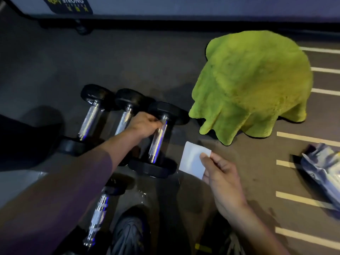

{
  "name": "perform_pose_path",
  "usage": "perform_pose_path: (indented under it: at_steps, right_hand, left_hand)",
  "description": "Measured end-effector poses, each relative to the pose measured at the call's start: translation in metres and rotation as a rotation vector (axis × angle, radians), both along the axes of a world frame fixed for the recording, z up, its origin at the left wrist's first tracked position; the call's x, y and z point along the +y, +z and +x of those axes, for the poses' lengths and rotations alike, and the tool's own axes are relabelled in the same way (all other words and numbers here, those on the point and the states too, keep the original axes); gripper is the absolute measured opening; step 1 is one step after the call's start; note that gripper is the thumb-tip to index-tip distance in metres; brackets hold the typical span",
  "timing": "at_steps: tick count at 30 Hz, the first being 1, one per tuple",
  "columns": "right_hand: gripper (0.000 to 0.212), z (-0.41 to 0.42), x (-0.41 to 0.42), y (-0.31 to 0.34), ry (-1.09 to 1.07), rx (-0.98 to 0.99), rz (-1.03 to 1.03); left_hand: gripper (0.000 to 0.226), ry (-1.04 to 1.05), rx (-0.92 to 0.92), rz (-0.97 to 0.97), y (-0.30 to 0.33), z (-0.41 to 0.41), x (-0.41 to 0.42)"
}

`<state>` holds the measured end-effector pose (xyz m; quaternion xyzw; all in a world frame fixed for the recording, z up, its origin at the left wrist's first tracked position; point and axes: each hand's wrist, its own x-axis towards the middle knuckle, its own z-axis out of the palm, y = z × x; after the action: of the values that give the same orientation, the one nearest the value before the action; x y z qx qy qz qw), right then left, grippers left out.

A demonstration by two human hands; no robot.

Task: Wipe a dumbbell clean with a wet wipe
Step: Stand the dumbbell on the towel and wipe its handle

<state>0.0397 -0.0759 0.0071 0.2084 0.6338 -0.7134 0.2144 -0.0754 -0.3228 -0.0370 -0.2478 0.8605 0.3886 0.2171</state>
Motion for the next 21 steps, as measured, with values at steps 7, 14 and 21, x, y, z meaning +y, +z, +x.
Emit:
perform_pose_path:
  at_steps: [7, 14, 21]
  right_hand:
    - [0.051, -0.018, -0.024, -0.003, 0.054, 0.003, 0.018]
    - [0.056, -0.013, -0.022, 0.007, 0.038, 0.023, 0.037]
    - [0.031, -0.017, 0.010, 0.081, -0.048, 0.270, 0.068]
  left_hand:
    - [0.030, 0.137, -0.053, 0.289, -0.001, -0.005, 0.021]
    - [0.032, 0.043, 0.099, 0.160, 0.010, 0.026, 0.031]
    - [0.028, 0.096, 0.469, 0.317, 0.144, 0.042, 0.038]
